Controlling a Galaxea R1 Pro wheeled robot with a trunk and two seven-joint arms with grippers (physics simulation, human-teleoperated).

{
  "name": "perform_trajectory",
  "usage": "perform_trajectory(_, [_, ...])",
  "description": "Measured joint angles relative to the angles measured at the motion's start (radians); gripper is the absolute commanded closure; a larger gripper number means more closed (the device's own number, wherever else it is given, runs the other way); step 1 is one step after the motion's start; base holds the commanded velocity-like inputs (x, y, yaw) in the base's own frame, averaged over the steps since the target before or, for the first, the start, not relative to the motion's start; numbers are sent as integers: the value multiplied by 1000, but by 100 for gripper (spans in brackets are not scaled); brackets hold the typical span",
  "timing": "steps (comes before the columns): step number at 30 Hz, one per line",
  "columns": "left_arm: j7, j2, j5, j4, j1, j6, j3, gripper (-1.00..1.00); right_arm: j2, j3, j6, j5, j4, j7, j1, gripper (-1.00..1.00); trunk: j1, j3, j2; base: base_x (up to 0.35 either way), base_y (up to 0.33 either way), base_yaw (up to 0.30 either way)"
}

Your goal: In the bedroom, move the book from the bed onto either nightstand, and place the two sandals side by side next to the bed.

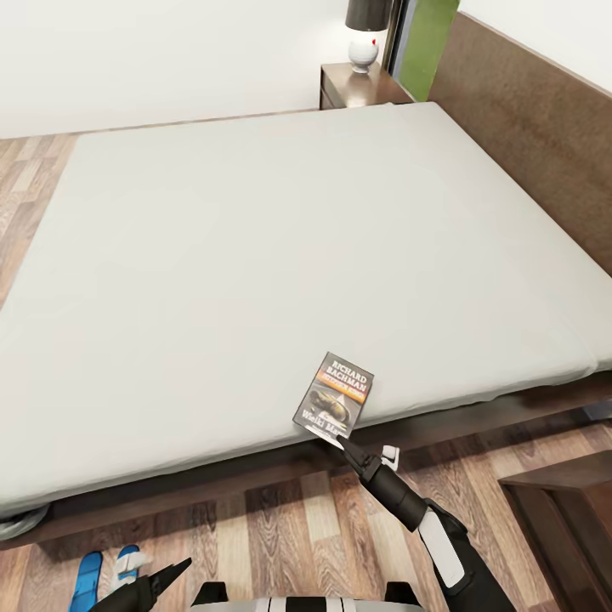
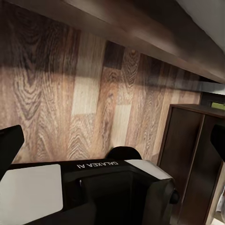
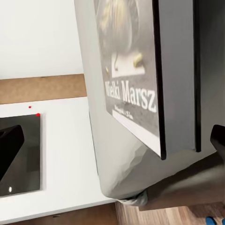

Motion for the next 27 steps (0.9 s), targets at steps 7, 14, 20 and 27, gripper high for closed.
perform_trajectory(7, [2,0,0,0,0,0,0,-100,0,0,0,0,0,0,0,-100,0,0,0,33,-29,0])
perform_trajectory(14, [2,0,0,0,0,0,0,-100,0,-1,0,0,0,0,0,-100,0,0,0,3,-3,0])
perform_trajectory(20, [1,0,0,0,0,0,0,-100,0,-2,0,0,0,0,0,-100,0,0,0,0,0,0])
perform_trajectory(27, [0,0,0,-1,0,0,-1,-100,0,-2,0,-1,0,0,0,-100,0,0,0,0,0,0])
